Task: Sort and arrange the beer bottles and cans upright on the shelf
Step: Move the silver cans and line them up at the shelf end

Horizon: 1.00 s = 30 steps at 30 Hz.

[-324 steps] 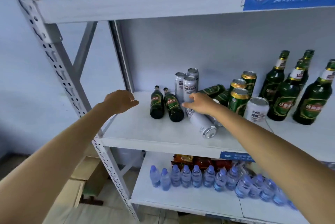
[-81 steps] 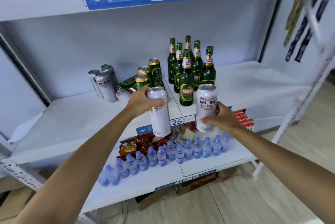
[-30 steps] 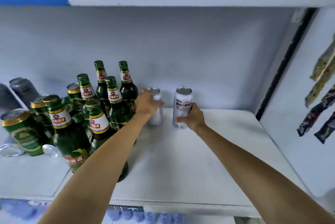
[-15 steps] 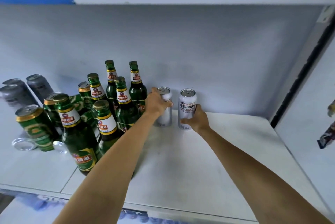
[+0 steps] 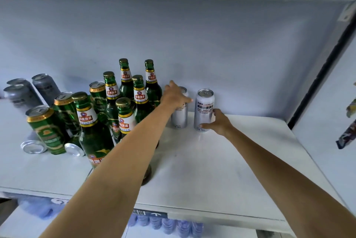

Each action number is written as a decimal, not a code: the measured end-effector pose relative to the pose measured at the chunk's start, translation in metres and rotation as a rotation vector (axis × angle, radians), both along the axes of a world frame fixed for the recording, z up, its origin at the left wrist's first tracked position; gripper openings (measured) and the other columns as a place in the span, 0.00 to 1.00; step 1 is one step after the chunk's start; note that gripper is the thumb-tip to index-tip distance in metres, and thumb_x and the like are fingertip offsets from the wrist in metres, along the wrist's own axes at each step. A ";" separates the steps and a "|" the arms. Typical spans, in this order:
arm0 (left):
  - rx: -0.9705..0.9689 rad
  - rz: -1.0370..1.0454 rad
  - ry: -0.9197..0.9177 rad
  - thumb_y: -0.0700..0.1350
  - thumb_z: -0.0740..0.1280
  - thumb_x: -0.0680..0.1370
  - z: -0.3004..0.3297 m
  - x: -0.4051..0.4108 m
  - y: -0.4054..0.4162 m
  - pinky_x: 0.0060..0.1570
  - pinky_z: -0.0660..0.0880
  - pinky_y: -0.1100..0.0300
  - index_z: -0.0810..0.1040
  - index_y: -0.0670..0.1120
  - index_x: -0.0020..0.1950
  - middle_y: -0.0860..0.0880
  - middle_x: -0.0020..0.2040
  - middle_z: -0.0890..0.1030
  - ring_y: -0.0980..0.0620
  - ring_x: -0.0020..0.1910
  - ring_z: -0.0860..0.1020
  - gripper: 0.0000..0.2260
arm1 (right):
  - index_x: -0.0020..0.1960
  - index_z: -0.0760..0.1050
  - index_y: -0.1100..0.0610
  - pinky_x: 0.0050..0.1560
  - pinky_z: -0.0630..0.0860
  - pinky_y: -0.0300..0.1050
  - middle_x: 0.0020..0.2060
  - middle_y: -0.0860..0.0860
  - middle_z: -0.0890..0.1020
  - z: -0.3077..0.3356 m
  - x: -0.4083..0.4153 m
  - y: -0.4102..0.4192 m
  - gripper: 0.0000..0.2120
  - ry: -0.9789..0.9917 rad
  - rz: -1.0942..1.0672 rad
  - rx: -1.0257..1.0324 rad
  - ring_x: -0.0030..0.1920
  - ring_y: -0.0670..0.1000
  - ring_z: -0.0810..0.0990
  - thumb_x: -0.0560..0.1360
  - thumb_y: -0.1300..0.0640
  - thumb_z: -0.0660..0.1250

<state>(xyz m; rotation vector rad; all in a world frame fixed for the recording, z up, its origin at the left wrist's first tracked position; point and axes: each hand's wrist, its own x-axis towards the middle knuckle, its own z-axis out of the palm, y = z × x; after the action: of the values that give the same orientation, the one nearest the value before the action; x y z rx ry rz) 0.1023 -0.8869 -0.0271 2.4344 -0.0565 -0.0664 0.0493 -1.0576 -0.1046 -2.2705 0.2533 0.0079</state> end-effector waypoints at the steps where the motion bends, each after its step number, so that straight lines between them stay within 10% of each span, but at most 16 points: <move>1: 0.048 -0.011 -0.027 0.52 0.73 0.72 0.008 -0.002 -0.001 0.70 0.64 0.49 0.48 0.40 0.78 0.40 0.76 0.57 0.40 0.74 0.61 0.45 | 0.72 0.61 0.61 0.63 0.68 0.47 0.69 0.58 0.69 0.003 -0.005 -0.002 0.41 0.006 0.018 -0.068 0.69 0.57 0.69 0.67 0.53 0.77; 8: 0.430 -0.138 -0.225 0.50 0.61 0.78 0.033 -0.041 0.003 0.47 0.71 0.55 0.72 0.42 0.65 0.43 0.62 0.76 0.43 0.60 0.76 0.19 | 0.74 0.62 0.59 0.69 0.66 0.48 0.73 0.56 0.65 0.033 -0.051 -0.011 0.32 0.076 0.123 -0.389 0.71 0.56 0.67 0.75 0.46 0.67; 15: 0.457 -0.310 -0.214 0.52 0.60 0.77 0.023 -0.119 0.027 0.42 0.70 0.56 0.77 0.43 0.57 0.45 0.52 0.79 0.43 0.53 0.79 0.16 | 0.73 0.65 0.57 0.67 0.66 0.48 0.71 0.56 0.68 0.061 -0.118 0.001 0.30 0.025 0.153 -0.515 0.71 0.56 0.68 0.76 0.45 0.65; 21: 0.536 -0.462 -0.202 0.55 0.60 0.80 0.010 -0.215 0.061 0.60 0.72 0.52 0.74 0.47 0.66 0.47 0.64 0.77 0.44 0.63 0.74 0.19 | 0.73 0.65 0.57 0.66 0.67 0.48 0.72 0.56 0.69 0.061 -0.189 0.033 0.31 0.023 0.217 -0.553 0.70 0.56 0.69 0.75 0.43 0.65; 30: 0.662 -0.487 -0.134 0.52 0.61 0.79 -0.007 -0.291 0.182 0.55 0.75 0.52 0.77 0.42 0.61 0.44 0.57 0.80 0.42 0.58 0.77 0.17 | 0.72 0.66 0.57 0.66 0.68 0.49 0.71 0.56 0.69 0.055 -0.264 0.120 0.30 0.065 0.349 -0.474 0.69 0.56 0.69 0.76 0.43 0.65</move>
<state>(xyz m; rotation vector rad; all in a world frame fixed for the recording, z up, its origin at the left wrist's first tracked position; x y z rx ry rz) -0.1889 -0.7045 -0.0343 3.0187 -0.8007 -0.1599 -0.2145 -0.9375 -0.0495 -2.7628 -0.1265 0.2253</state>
